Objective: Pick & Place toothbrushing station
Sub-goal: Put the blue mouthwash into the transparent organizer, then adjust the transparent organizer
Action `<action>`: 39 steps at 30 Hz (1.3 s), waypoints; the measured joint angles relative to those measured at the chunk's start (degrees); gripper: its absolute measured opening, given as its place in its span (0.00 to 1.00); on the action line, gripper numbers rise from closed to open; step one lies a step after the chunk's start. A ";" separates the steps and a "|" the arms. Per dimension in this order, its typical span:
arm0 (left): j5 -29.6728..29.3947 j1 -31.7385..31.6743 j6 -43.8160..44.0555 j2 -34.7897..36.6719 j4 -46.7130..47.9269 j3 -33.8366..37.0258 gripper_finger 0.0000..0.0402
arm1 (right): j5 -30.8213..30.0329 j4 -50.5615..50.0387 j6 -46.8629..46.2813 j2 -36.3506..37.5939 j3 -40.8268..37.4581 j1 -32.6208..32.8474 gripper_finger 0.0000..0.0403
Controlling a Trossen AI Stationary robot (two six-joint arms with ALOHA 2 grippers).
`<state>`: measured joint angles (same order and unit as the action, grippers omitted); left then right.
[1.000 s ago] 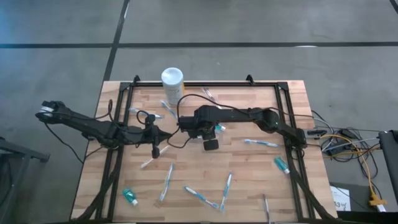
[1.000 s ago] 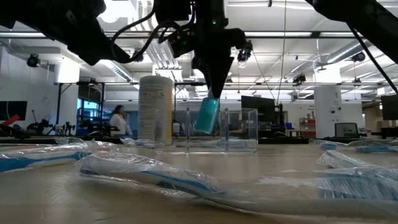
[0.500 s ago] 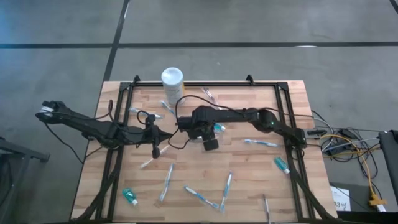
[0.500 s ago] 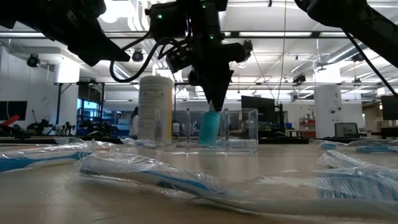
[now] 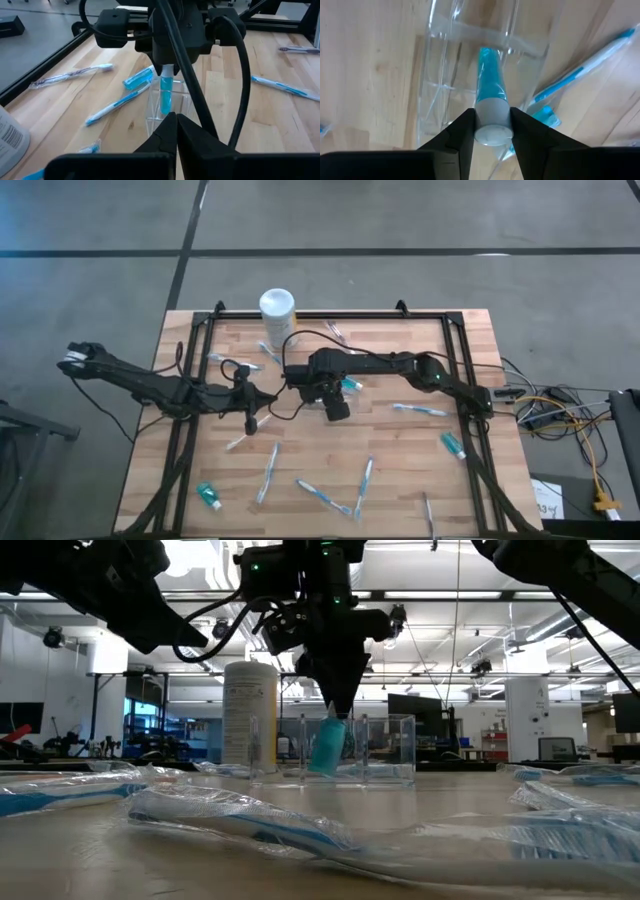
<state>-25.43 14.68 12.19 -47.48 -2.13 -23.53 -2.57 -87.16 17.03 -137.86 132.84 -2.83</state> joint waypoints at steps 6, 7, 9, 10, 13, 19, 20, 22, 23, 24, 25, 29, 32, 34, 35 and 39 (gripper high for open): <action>0.02 0.00 0.04 0.00 -0.06 0.11 0.02 | -0.01 2.11 0.19 0.00 0.00 0.00 0.35; 0.02 0.00 0.07 0.00 0.00 0.18 0.02 | -0.05 2.21 0.21 0.00 0.00 -0.01 0.36; 0.04 0.00 0.21 0.00 -0.03 0.31 0.02 | -0.27 2.21 0.18 0.00 0.00 -0.02 0.37; 0.04 0.00 0.28 0.00 -0.02 0.33 0.02 | -0.29 2.21 0.18 0.00 0.00 -0.04 0.38; 0.02 0.00 0.33 0.00 -0.02 0.35 0.02 | -0.43 2.09 0.09 0.00 0.39 -0.14 0.39; 0.04 -0.04 -1.29 0.00 0.01 0.35 0.03 | -0.63 1.52 0.39 1.12 2.04 -0.26 0.39; 0.06 -0.02 -1.41 0.00 0.01 0.35 0.03 | -0.65 1.25 0.76 1.53 2.03 -0.26 0.39; 0.12 -0.02 -1.49 0.00 0.00 0.37 0.04 | -0.88 -0.07 0.62 2.79 2.03 -0.27 0.38; 0.31 -0.02 -1.48 0.00 0.03 0.37 0.04 | -0.91 -0.72 0.09 3.42 2.03 -0.31 0.38; 0.77 -0.03 -1.47 0.00 0.04 0.37 0.04 | -0.89 -0.89 -0.30 4.24 2.03 -0.39 0.38; 1.56 -0.02 -1.49 0.00 0.00 0.37 0.04 | -0.82 -1.03 -0.57 5.34 2.01 -0.52 0.38; 5.24 0.06 -0.38 0.00 0.00 0.45 0.03 | 5.88 2.31 -1.07 11.96 0.15 -1.23 0.37; 5.38 0.43 2.18 -0.69 -0.51 1.37 0.01 | 8.12 10.88 -1.22 19.62 -7.27 -0.87 0.34; 5.42 0.70 3.80 -1.59 -1.79 3.00 0.01 | 8.24 17.55 -1.80 25.32 -15.58 -0.73 0.31; 5.46 0.82 4.60 -2.06 -3.41 4.05 0.01 | 8.26 21.41 -2.49 28.43 -20.85 -0.72 0.30; 5.44 1.15 7.52 -3.95 -9.39 7.52 0.01 | 8.18 38.93 -5.55 42.33 -43.42 -1.05 0.23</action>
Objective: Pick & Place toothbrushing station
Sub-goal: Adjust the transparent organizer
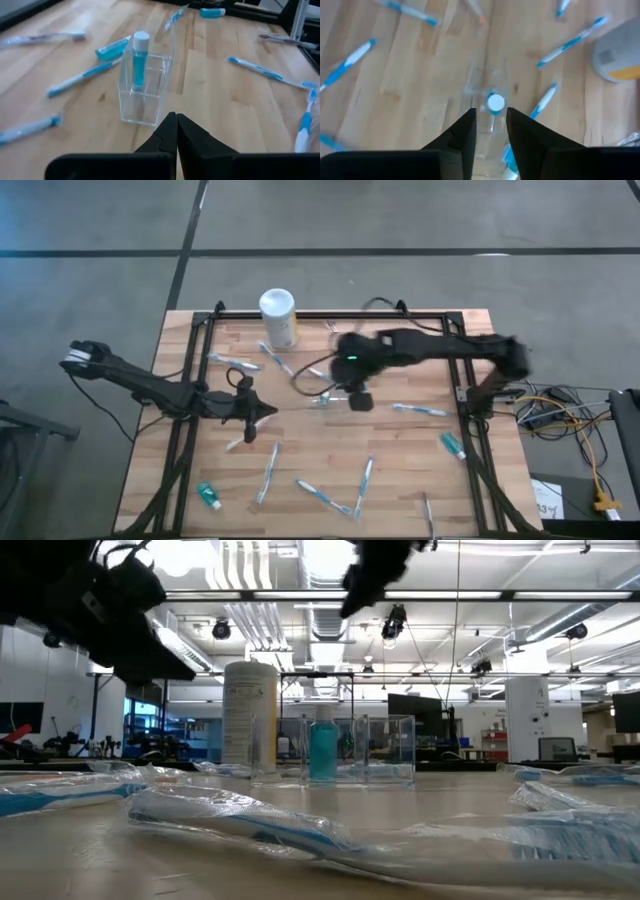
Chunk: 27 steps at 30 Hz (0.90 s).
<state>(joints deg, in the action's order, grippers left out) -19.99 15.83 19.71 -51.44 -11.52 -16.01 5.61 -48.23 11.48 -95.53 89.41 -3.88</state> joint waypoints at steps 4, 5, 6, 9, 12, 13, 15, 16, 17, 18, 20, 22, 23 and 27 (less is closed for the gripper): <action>-0.28 0.01 0.69 -1.61 -3.34 1.46 0.01 | -1.04 19.03 -2.23 13.67 -21.64 -0.13 0.15; -0.28 0.01 0.87 -2.14 -3.46 1.46 0.01 | -2.78 22.88 -2.33 16.59 -26.16 -0.10 0.13; -0.31 0.01 1.34 -2.79 -3.44 1.37 0.01 | -5.11 26.11 -2.51 19.49 -30.38 -0.09 0.11; -0.05 0.01 3.59 -5.18 -3.39 0.09 0.01 | -10.14 34.83 -5.41 27.71 -41.04 -0.15 0.06; 3.64 0.01 4.45 -8.65 -3.46 -1.91 0.01 | -10.63 42.43 -9.28 34.35 -50.47 -0.17 0.03; 5.26 0.03 4.43 -9.92 -3.44 -2.53 0.01 | -10.96 44.92 -10.38 36.17 -53.26 -0.10 0.02; 7.89 0.08 4.47 -12.79 -3.90 -4.12 0.01 | -11.48 47.92 -12.57 39.40 -57.88 -0.11 0.02; 8.62 0.11 4.59 -14.23 -4.08 -5.01 0.01 | -11.69 48.79 -13.70 40.58 -59.68 -0.15 0.02; 9.01 0.14 4.93 -15.82 -4.10 -5.84 0.01 | -11.96 49.44 -14.67 41.47 -61.36 -0.19 0.02; 9.18 0.14 5.31 -17.55 -4.07 -6.66 0.01 | -11.97 49.83 -15.46 42.15 -62.90 -0.20 0.02; 9.59 0.14 5.53 -21.22 -4.02 -8.35 0.01 | -11.71 50.92 -16.27 42.92 -65.33 -0.10 0.02; 9.66 0.14 5.53 -24.64 -4.27 -10.22 0.00 | -11.72 52.88 -17.19 43.07 -67.31 -0.12 0.02; 9.66 0.14 5.49 -26.17 -4.57 -11.22 0.00 | -11.87 53.85 -17.41 43.03 -68.39 -0.15 0.02; 8.49 -0.02 4.26 -31.68 -4.51 -14.53 0.01 | -11.79 57.42 -17.72 42.91 -71.92 -0.11 0.02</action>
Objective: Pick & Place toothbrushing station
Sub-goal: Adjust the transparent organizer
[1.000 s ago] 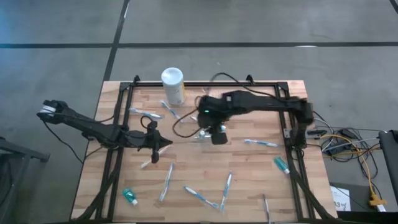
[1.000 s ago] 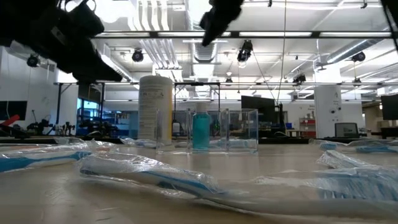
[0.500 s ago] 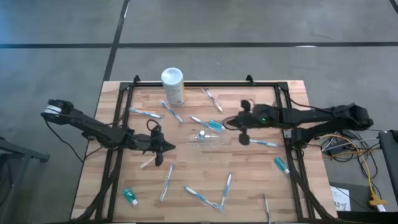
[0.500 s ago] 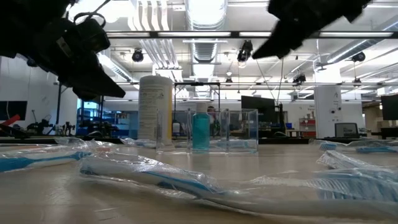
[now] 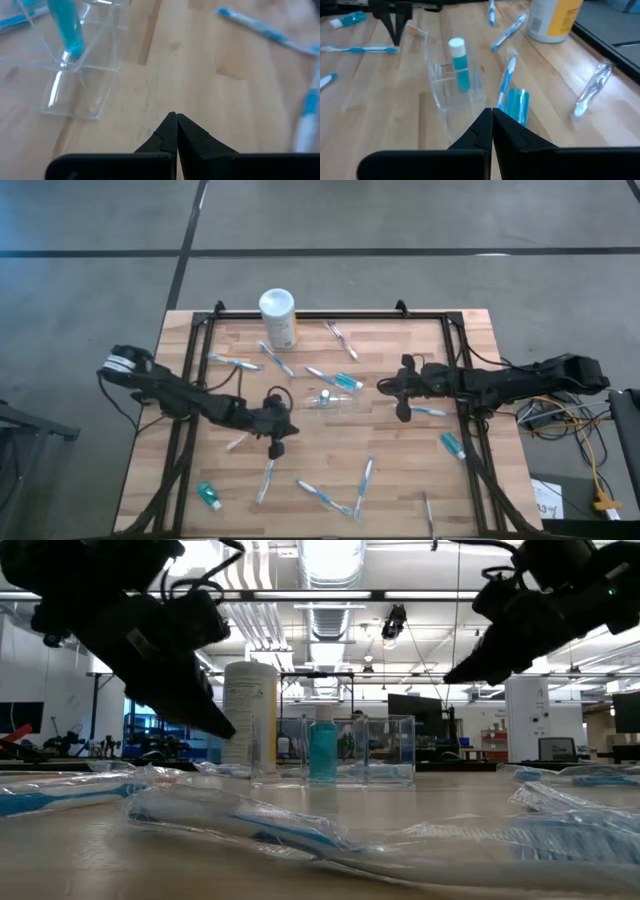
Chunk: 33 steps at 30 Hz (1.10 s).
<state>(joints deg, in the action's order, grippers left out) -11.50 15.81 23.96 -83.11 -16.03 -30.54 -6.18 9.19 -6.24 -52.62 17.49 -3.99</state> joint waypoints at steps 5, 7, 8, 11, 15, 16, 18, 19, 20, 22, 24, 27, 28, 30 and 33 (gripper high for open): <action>-4.11 -1.75 -1.50 -4.65 0.16 -2.51 0.01 | -1.35 0.05 -1.30 0.00 -2.35 -0.04 0.02; -4.38 -3.03 -1.63 -5.80 0.29 -2.99 0.01 | -1.35 -0.02 -1.43 0.00 -2.95 -0.04 0.02; -4.40 -3.64 -1.61 -6.13 0.21 -3.09 0.01 | -1.36 -0.02 -1.37 -0.05 -3.09 -0.04 0.02; -4.46 -4.99 -1.53 -6.59 0.17 -3.03 0.01 | -1.38 0.00 -1.30 -0.04 -3.42 -0.04 0.02; -4.46 -5.66 -1.57 -6.59 0.07 -2.96 0.01 | -1.44 0.18 -2.80 -0.87 -3.36 -0.04 0.02; -4.46 -5.76 -1.62 -6.55 0.10 -2.97 0.01 | -1.51 0.13 -2.91 -1.44 -3.20 -0.04 0.03; -4.58 -5.86 -1.87 -6.53 0.00 -3.05 0.01 | -1.53 0.24 -3.01 -2.67 -2.84 -0.04 0.05; -4.69 -5.88 -1.99 -6.53 0.02 -3.07 0.01 | -1.53 0.28 -3.01 -3.37 -2.74 -0.04 0.07; -4.99 -5.97 -2.10 -6.53 -0.03 -3.07 0.01 | -1.66 0.38 -3.00 -4.11 -2.75 -0.04 0.09; -5.73 -5.97 -2.27 -6.53 -0.37 -3.05 0.01 | -2.67 0.66 -3.28 -5.74 -2.75 -0.04 0.13; -6.41 -6.02 -2.33 -6.51 -0.46 -3.05 0.01 | -4.34 0.68 -3.75 -7.37 -2.75 -0.05 0.17; -6.49 -6.07 -2.54 -6.49 -0.48 -3.05 0.01 | -6.71 1.38 -3.91 -9.99 -2.75 -0.09 0.24; -6.37 -6.07 -2.55 -6.49 -0.50 -3.05 0.01 | -7.39 2.16 -3.93 -10.89 -2.75 -0.09 0.26; -5.49 -6.07 -2.81 -6.25 -0.44 -3.05 0.02 | -7.54 4.79 -3.91 -12.71 -2.75 -0.34 0.30; -3.42 -5.85 -4.17 -5.19 -0.48 -3.39 0.03 | -7.51 9.52 -2.71 -15.83 -2.69 -1.04 0.34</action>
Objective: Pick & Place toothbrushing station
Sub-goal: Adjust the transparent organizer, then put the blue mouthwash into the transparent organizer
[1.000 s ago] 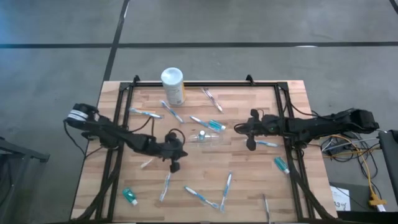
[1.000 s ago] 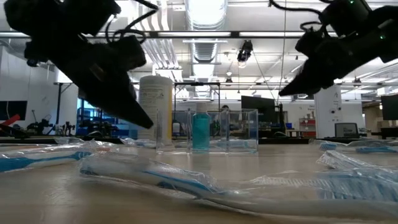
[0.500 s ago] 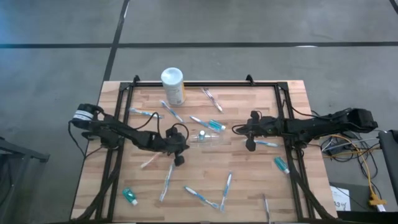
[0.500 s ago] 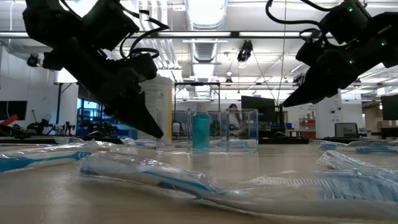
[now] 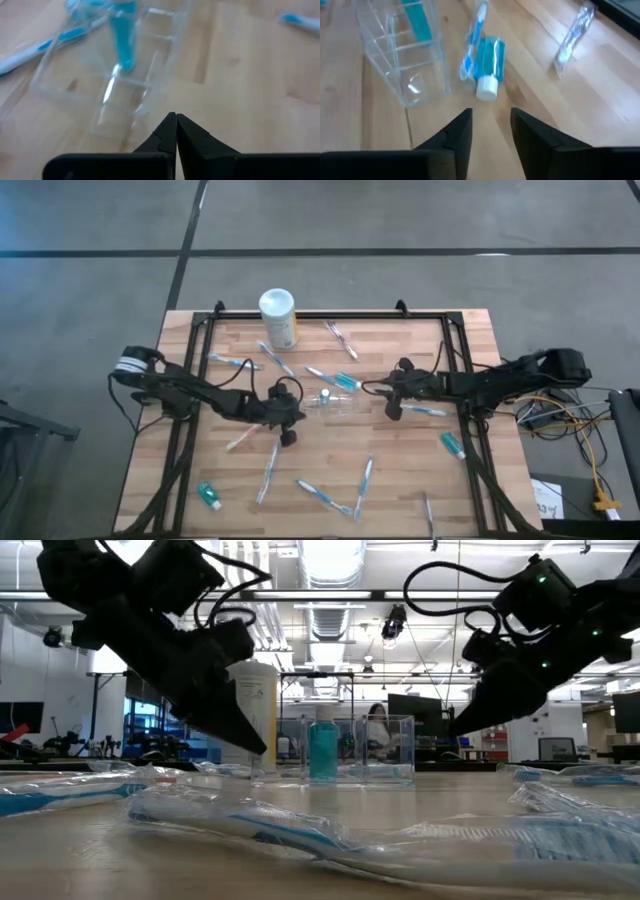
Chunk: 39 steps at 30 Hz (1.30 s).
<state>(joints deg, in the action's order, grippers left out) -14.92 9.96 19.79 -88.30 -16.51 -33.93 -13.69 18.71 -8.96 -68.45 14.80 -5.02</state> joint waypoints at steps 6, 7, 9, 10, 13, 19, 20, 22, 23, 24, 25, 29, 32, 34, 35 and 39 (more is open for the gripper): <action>5.82 0.81 -1.37 4.41 -0.04 -0.38 0.03 | 0.01 1.02 3.31 -7.92 4.32 -3.25 0.43; 6.03 1.01 -1.49 5.26 -0.02 -0.37 0.03 | 0.01 0.97 3.35 -9.47 5.28 -3.76 0.44; 6.08 1.46 -1.94 6.87 -0.03 -0.19 0.03 | 0.03 1.02 3.38 -12.67 7.31 -4.50 0.46; 6.08 1.70 -2.19 7.61 -0.02 0.03 0.04 | 0.20 1.01 3.51 -14.18 8.14 -4.83 0.46; 6.08 2.23 -2.20 9.50 0.24 0.67 0.04 | 0.36 0.88 4.07 -18.51 10.20 -5.82 0.48; 6.11 3.06 -2.12 10.74 1.14 1.50 0.04 | 0.66 0.71 4.66 -22.85 12.07 -6.81 0.49; 6.11 3.26 -2.10 10.74 1.39 1.52 0.04 | 0.68 0.80 4.66 -22.90 12.09 -6.81 0.49; 6.12 3.36 -2.09 10.71 1.11 1.52 0.04 | 0.67 0.77 4.62 -22.17 11.93 -6.81 0.49; 6.14 3.43 -2.04 10.69 1.26 1.52 0.04 | 0.65 0.69 4.62 -21.57 11.74 -6.81 0.49; 6.15 3.48 -1.91 10.68 1.32 1.52 0.03 | 0.65 0.76 4.61 -20.88 11.74 -6.81 0.49; 6.15 3.49 -1.89 10.68 1.28 1.52 0.03 | 0.60 0.78 4.62 -20.12 11.74 -6.85 0.49; 6.12 3.49 -1.83 10.68 1.22 1.52 0.04 | 1.81 1.87 3.95 -17.25 12.14 -7.11 0.49; 6.10 3.49 -1.68 10.68 1.08 1.52 0.04 | 4.96 1.48 3.84 -16.94 12.80 -7.32 0.49; 6.10 3.49 -1.67 10.67 1.12 1.52 0.04 | 4.98 1.31 3.74 -17.21 12.90 -7.35 0.49; 6.10 3.49 -1.66 10.68 1.07 1.52 0.04 | 4.78 1.46 3.75 -17.58 12.90 -7.41 0.49; 6.10 3.49 -1.61 10.68 1.11 1.52 0.04 | 4.72 1.64 3.80 -19.27 12.82 -8.07 0.49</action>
<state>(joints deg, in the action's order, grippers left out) -8.82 13.45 18.17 -77.63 -15.40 -32.40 -8.97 20.35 -5.16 -87.72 27.62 -13.09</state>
